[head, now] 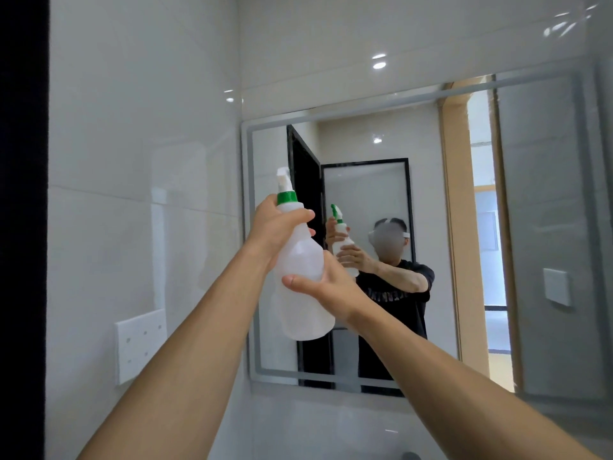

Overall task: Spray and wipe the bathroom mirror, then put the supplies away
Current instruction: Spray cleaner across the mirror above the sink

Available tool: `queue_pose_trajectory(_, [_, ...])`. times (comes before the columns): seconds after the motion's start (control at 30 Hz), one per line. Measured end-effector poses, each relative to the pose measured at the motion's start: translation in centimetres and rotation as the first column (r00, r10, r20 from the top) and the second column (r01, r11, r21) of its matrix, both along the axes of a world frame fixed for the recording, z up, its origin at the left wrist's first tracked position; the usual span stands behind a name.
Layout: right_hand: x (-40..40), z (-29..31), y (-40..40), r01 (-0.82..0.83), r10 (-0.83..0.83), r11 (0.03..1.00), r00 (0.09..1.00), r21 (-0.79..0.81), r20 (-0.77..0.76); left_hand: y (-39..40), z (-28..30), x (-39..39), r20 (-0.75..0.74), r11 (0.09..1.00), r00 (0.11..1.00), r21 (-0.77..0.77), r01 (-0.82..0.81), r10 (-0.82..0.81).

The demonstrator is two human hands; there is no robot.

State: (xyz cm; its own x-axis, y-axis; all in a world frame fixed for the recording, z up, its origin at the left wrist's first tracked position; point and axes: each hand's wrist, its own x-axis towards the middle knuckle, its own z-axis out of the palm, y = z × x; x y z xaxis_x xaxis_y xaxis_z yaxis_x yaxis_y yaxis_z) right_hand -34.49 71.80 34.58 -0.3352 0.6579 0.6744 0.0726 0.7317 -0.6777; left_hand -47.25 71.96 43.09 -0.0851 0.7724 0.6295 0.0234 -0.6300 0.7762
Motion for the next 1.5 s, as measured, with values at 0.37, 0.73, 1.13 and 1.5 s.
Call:
queue_pose_trajectory(0.37, [0.4, 0.2, 1.3, -0.026, 0.027, 1.0, 0.998, -0.014, 0.05, 0.0, -0.6, 0.5, 0.051, 0.979, 0.983, 0.089, -0.182, 0.178])
queue_pose_trajectory(0.73, [-1.0, 1.4, 2.5, 0.008, -0.008, 1.0, 0.999, 0.007, 0.049, -1.5, 0.9, -0.1, 0.097, 0.982, 0.983, 0.097, -0.163, 0.154])
queue_pose_trajectory(1.13, [0.6, 2.3, 3.0, 0.065, -0.064, 0.998, 0.997, -0.017, 0.052, -1.2, 1.9, 1.2, 0.106, 0.98, 0.987, 0.145, -0.138, 0.123])
queue_pose_trajectory(1.5, [2.4, 2.4, 2.8, 0.145, -0.146, 0.989, 0.988, 0.031, 0.046, -1.0, 2.2, 3.0, 0.101, 0.98, 0.993, 0.177, -0.086, 0.069])
